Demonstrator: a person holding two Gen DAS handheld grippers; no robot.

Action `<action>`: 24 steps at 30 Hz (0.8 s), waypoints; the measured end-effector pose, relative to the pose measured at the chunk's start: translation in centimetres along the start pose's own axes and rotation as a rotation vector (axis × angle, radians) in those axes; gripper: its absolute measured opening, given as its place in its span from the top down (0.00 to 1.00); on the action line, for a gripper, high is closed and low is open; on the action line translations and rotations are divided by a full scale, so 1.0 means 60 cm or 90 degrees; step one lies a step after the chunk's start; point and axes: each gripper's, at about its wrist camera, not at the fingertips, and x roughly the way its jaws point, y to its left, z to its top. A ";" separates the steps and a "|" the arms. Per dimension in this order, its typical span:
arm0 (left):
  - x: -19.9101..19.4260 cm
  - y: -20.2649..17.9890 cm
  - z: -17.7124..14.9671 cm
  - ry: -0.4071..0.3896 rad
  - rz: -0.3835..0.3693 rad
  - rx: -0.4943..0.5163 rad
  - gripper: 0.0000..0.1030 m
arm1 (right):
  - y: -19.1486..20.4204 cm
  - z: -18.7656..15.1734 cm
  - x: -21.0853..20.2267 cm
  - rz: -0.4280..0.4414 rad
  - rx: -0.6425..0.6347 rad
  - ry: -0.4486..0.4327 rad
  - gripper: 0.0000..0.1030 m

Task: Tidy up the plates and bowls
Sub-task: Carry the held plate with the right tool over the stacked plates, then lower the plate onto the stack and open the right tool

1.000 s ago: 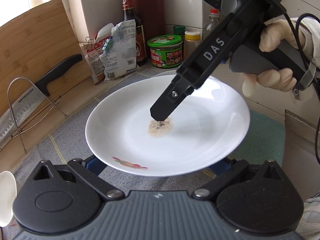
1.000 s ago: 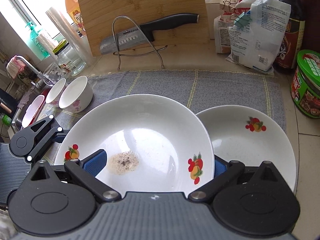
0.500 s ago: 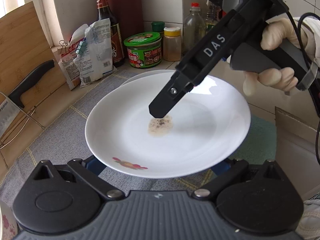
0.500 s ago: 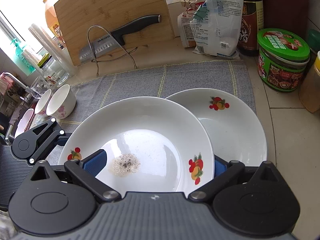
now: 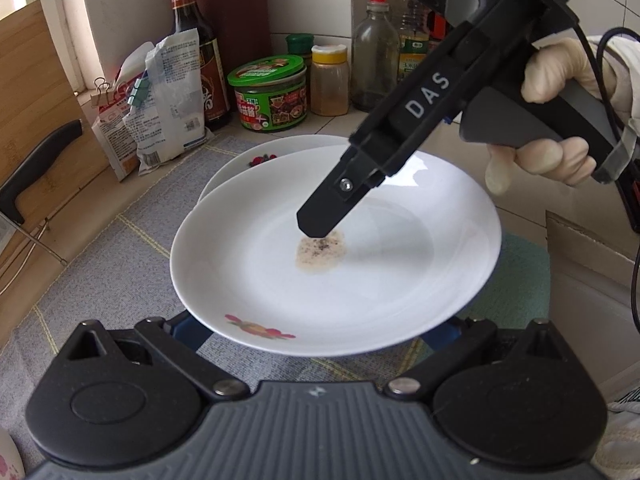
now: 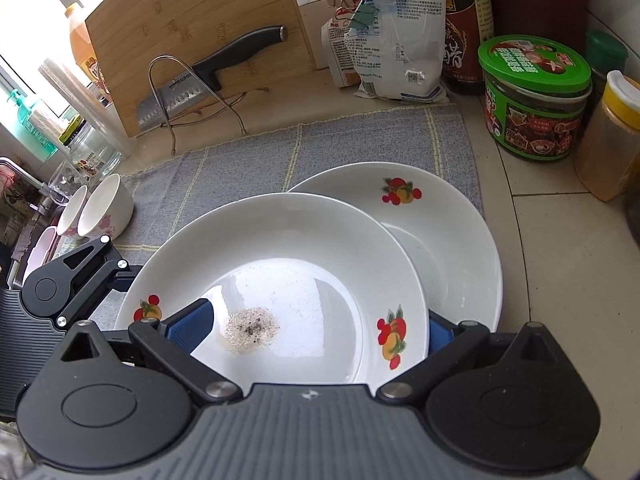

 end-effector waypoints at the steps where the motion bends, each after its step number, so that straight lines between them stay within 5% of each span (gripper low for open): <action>1: 0.001 0.000 0.001 0.002 -0.001 -0.001 0.01 | -0.002 -0.001 0.001 0.000 0.001 0.000 0.00; 24: 0.024 0.005 0.002 0.020 -0.004 0.011 0.01 | -0.020 -0.001 0.012 0.001 0.016 0.005 0.00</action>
